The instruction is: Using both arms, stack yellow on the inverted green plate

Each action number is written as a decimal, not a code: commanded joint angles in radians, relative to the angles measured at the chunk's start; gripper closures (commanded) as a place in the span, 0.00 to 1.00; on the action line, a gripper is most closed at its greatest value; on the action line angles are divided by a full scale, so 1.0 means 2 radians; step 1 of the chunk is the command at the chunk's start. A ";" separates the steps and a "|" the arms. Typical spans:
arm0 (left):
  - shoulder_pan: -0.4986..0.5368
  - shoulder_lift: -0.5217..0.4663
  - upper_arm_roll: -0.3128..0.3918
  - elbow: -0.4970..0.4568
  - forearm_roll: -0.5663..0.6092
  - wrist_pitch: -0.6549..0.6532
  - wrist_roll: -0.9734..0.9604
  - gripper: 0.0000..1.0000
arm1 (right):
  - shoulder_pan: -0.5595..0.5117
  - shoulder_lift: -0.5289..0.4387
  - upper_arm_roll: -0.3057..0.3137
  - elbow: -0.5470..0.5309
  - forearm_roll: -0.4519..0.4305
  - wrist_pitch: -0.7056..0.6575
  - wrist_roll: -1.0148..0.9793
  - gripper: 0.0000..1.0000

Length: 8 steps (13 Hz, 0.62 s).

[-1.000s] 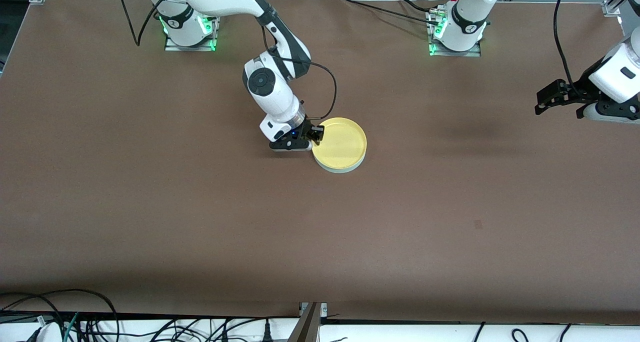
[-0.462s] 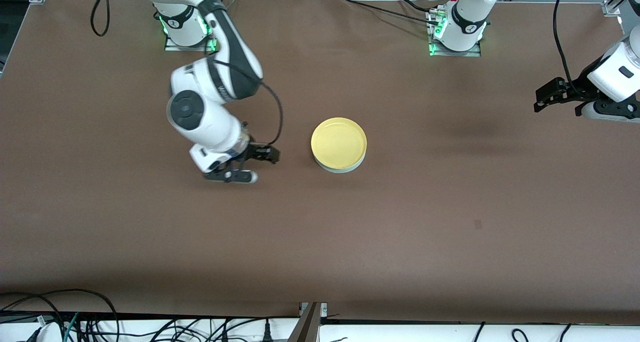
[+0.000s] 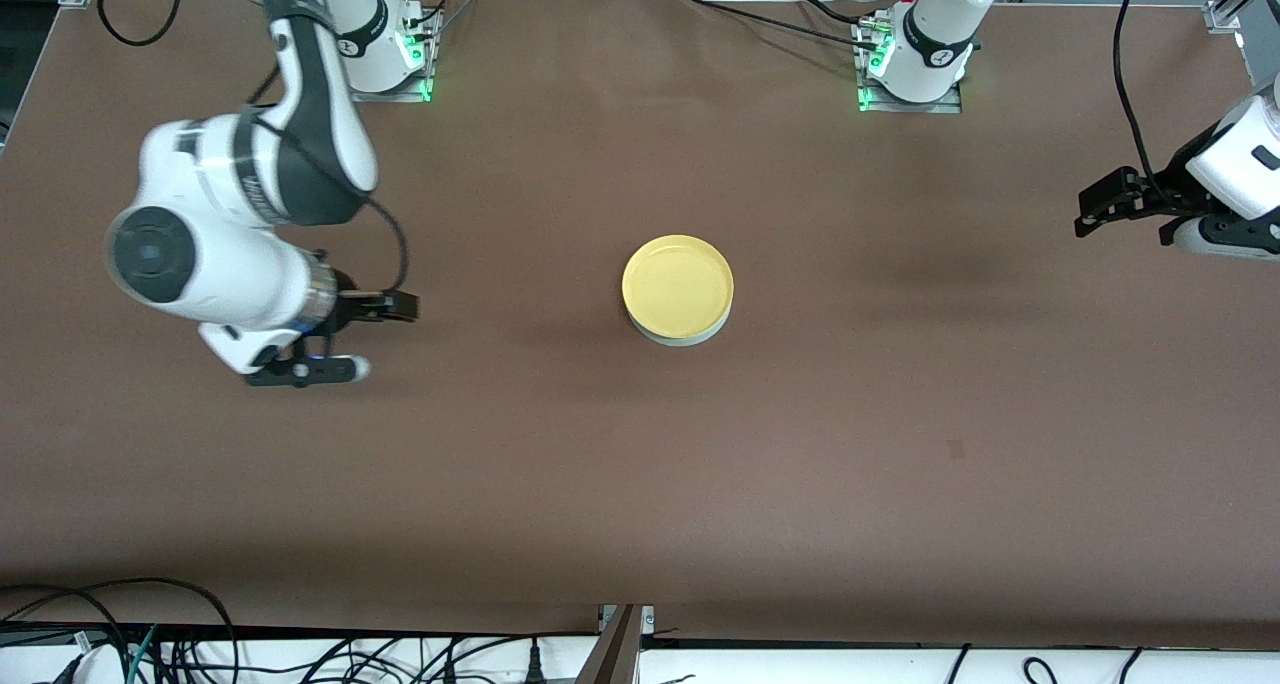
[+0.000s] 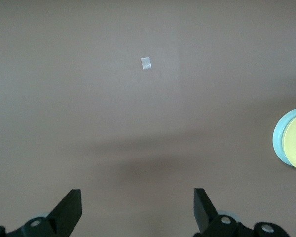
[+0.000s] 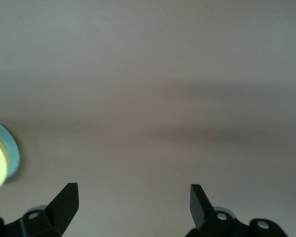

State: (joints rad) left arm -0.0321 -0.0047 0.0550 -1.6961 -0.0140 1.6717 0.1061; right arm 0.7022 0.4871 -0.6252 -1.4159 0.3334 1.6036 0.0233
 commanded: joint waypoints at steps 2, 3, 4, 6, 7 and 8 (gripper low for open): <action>0.001 0.011 -0.002 0.025 0.004 -0.048 -0.002 0.00 | -0.032 -0.007 0.000 0.025 -0.010 -0.042 -0.002 0.00; 0.001 0.011 -0.003 0.025 0.005 -0.064 -0.005 0.00 | -0.072 -0.028 0.054 0.022 -0.041 -0.039 0.001 0.00; -0.001 0.011 -0.004 0.026 0.005 -0.067 -0.006 0.00 | -0.130 -0.054 0.129 0.020 -0.092 -0.039 0.001 0.00; -0.005 0.011 -0.004 0.027 0.005 -0.067 -0.012 0.00 | -0.236 -0.106 0.248 -0.010 -0.132 -0.036 0.000 0.00; -0.005 0.010 -0.004 0.027 0.005 -0.067 -0.014 0.00 | -0.275 -0.121 0.280 -0.017 -0.135 -0.036 -0.007 0.00; -0.005 0.010 -0.004 0.027 0.005 -0.067 -0.031 0.00 | -0.296 -0.142 0.291 -0.021 -0.144 -0.041 -0.006 0.00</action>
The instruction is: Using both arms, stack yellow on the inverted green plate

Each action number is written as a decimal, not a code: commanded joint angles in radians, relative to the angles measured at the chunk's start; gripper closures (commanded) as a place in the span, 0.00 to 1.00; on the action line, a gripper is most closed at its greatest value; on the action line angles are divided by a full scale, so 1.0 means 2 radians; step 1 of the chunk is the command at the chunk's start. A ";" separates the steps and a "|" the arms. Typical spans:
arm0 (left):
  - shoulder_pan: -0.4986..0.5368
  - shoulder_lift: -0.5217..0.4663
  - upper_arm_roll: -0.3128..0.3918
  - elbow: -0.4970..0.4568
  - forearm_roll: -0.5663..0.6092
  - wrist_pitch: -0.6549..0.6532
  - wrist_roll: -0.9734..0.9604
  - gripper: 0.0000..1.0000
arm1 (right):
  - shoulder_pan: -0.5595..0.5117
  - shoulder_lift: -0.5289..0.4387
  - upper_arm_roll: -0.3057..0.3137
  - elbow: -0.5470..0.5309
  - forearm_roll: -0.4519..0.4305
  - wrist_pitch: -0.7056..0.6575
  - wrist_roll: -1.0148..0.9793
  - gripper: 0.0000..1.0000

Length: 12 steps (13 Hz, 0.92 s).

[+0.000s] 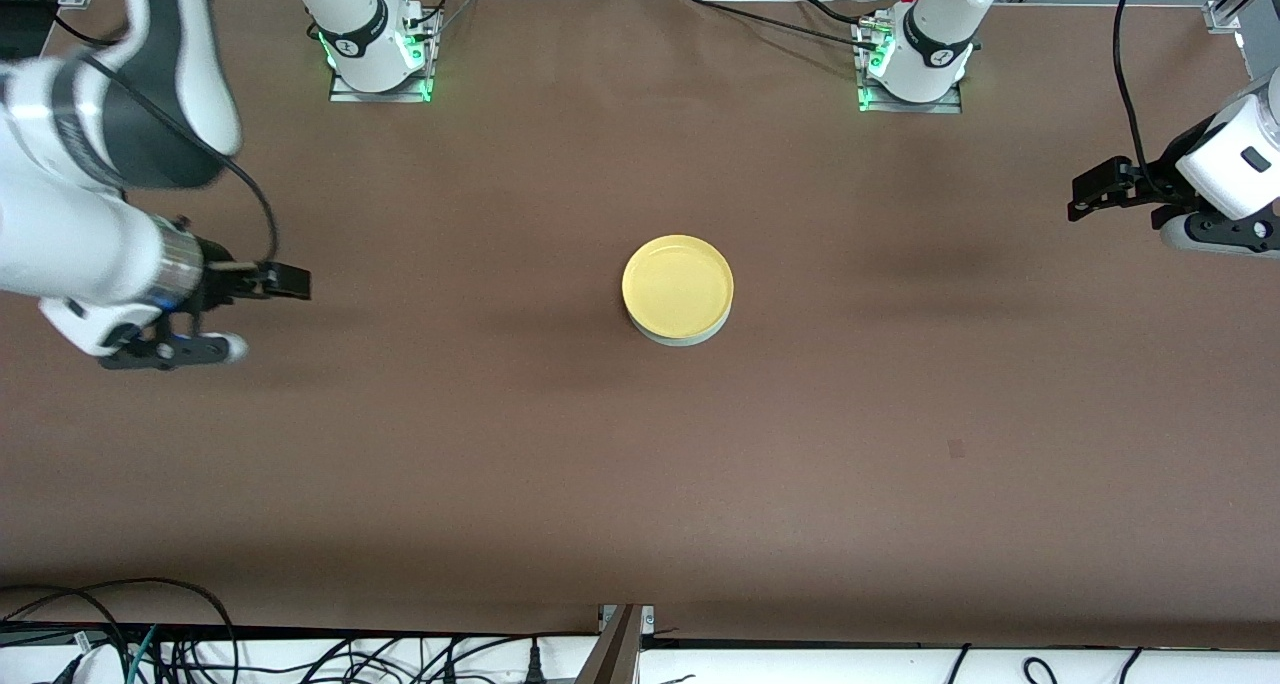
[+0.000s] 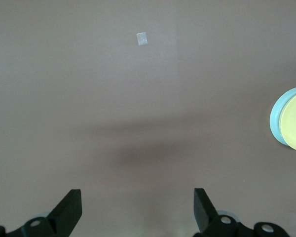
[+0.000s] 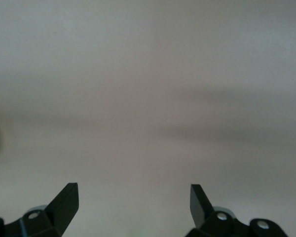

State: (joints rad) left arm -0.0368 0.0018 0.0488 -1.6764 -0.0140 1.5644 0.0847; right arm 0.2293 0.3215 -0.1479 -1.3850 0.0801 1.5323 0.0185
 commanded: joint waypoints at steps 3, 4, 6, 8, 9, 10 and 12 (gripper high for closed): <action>-0.006 0.007 -0.022 0.017 0.011 -0.014 -0.109 0.00 | -0.096 -0.134 0.053 -0.075 -0.018 0.002 0.001 0.00; -0.006 0.007 -0.033 0.017 0.013 -0.015 -0.113 0.00 | -0.101 -0.141 0.054 -0.080 -0.020 0.001 -0.002 0.00; -0.006 0.006 -0.037 0.017 0.032 -0.014 -0.105 0.00 | -0.110 -0.151 0.053 -0.081 -0.022 -0.011 -0.006 0.00; -0.003 0.006 -0.037 0.017 0.035 -0.013 -0.067 0.00 | -0.112 -0.158 0.054 -0.081 -0.041 -0.026 -0.006 0.00; -0.001 0.006 -0.036 0.018 0.035 -0.011 -0.040 0.00 | -0.112 -0.158 0.054 -0.081 -0.045 -0.032 -0.005 0.00; 0.001 0.007 -0.035 0.018 0.035 -0.011 -0.026 0.00 | -0.111 -0.158 0.054 -0.081 -0.045 -0.034 -0.005 0.00; 0.002 0.007 -0.034 0.018 0.034 -0.006 -0.022 0.00 | -0.110 -0.151 0.053 -0.075 -0.046 -0.035 -0.007 0.00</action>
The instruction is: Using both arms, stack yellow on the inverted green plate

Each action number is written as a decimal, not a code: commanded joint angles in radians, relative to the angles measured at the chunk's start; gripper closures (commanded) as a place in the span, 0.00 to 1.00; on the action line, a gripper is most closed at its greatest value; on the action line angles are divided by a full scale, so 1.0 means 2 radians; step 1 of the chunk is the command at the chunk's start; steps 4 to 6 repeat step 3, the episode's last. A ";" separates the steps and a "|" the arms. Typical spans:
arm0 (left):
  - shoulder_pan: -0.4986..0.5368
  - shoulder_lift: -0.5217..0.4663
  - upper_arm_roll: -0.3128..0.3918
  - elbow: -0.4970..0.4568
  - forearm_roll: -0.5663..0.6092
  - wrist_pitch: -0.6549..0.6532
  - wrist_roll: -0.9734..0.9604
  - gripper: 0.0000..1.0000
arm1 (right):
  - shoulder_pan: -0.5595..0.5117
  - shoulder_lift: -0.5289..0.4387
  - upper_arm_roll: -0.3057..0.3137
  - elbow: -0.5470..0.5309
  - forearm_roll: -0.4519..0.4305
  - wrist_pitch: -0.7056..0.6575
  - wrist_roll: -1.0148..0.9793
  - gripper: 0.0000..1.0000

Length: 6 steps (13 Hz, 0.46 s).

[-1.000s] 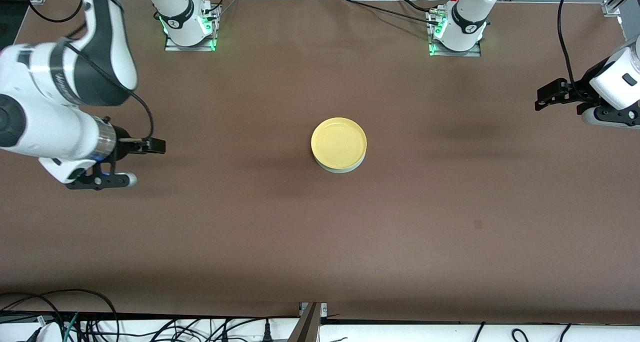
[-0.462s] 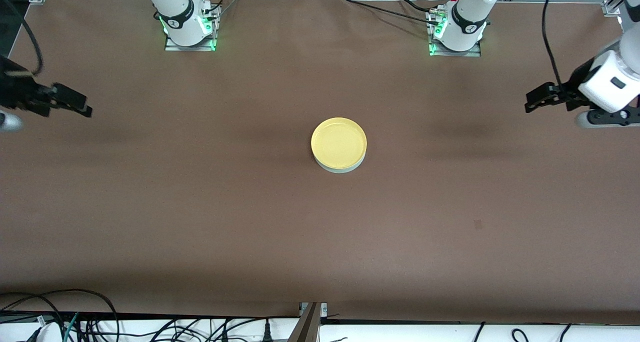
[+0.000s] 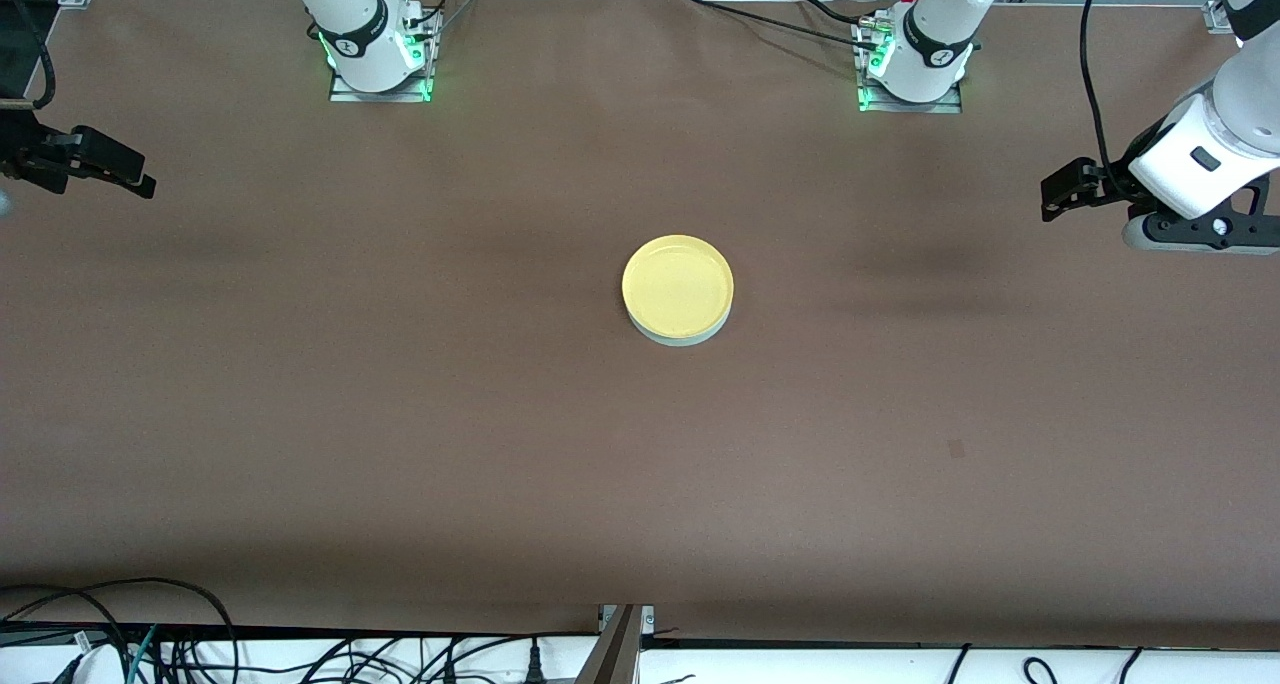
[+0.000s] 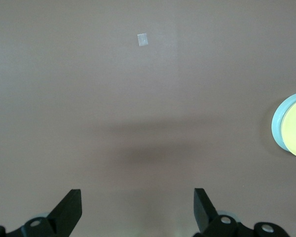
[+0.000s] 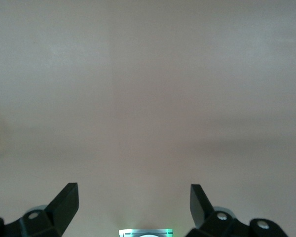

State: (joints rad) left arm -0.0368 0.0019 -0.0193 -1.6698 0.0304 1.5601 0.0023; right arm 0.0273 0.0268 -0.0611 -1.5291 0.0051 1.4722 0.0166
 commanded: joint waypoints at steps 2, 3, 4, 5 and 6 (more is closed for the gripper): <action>0.002 0.006 0.001 0.016 0.009 -0.004 0.020 0.00 | -0.007 0.007 0.010 0.007 -0.009 -0.007 -0.006 0.00; 0.001 0.006 0.001 0.017 0.009 -0.004 0.020 0.00 | -0.007 0.007 0.010 0.008 -0.008 -0.007 -0.006 0.00; 0.001 0.006 0.001 0.017 0.009 -0.004 0.020 0.00 | -0.007 0.007 0.010 0.008 -0.008 -0.007 -0.006 0.00; 0.001 0.006 0.001 0.017 0.009 -0.004 0.020 0.00 | -0.007 0.007 0.010 0.008 -0.008 -0.007 -0.006 0.00; 0.001 0.006 0.001 0.017 0.009 -0.004 0.020 0.00 | -0.007 0.007 0.010 0.008 -0.008 -0.007 -0.006 0.00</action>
